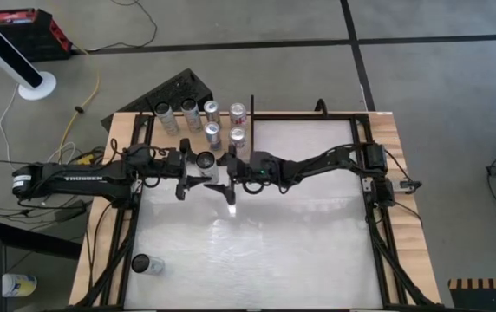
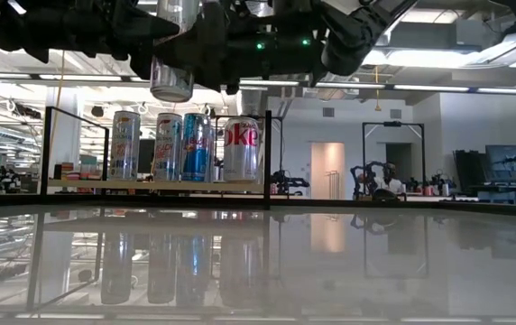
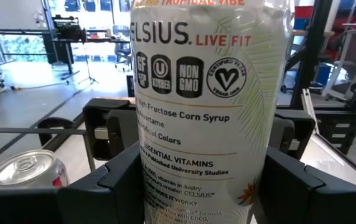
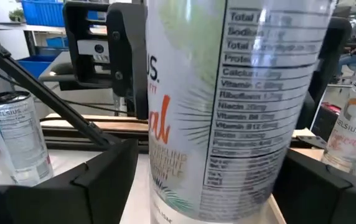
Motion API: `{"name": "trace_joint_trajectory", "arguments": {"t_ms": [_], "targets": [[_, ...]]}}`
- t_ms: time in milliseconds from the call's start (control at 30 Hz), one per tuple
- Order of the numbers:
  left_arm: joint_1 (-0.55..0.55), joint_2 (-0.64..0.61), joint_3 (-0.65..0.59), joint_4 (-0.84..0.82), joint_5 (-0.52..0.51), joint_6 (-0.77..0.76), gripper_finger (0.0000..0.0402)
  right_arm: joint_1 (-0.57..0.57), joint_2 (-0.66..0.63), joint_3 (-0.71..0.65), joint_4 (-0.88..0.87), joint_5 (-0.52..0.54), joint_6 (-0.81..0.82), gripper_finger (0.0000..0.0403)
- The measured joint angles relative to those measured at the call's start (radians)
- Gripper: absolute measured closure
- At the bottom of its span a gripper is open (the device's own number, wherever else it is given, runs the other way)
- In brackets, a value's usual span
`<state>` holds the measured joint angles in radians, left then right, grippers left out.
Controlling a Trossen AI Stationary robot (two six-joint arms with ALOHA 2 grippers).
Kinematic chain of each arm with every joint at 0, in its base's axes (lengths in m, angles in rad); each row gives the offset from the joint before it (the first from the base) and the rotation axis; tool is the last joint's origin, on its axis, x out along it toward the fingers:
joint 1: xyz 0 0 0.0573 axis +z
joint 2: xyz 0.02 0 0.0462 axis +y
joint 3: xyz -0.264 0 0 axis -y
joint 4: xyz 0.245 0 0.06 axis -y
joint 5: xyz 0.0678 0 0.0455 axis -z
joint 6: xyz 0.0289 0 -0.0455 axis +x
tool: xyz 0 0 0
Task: Place canned beverage on shelf
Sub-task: Put the yellow soda can on the shelf aligned with the other yellow soda can
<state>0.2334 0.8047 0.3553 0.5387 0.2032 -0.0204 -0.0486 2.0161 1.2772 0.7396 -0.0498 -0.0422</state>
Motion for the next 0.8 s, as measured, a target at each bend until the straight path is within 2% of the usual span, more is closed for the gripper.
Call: {"name": "trace_joint_trajectory", "arguments": {"t_ms": [100,267,533,600,733,800], "targets": [[0.0,0.0,0.0,0.001,0.001,0.001,0.0176,0.0,0.0,0.007,-0.032,0.023,0.0,0.007],[0.0,0.0,0.0,0.0,0.0,0.005,0.0176,-0.001,0.0,0.009,-0.071,0.04,0.012,0.0127],[0.0,0.0,0.0,-0.014,-0.012,-0.019,0.0176,-0.003,-0.001,0.009,-0.087,0.037,0.023,0.0131],[-0.001,0.0,0.0,-0.028,-0.027,-0.025,0.0143,-0.004,-0.001,0.009,-0.096,0.022,0.031,0.0131],[0.001,-0.003,0.019,-0.069,-0.057,-0.046,0.0032,-0.001,0.004,0.005,-0.18,0.03,0.039,0.0131],[0.0,-0.002,0.05,-0.15,-0.06,-0.049,0.0019,0.002,0.005,0.004,-0.214,0.041,0.043,0.0131]]}}
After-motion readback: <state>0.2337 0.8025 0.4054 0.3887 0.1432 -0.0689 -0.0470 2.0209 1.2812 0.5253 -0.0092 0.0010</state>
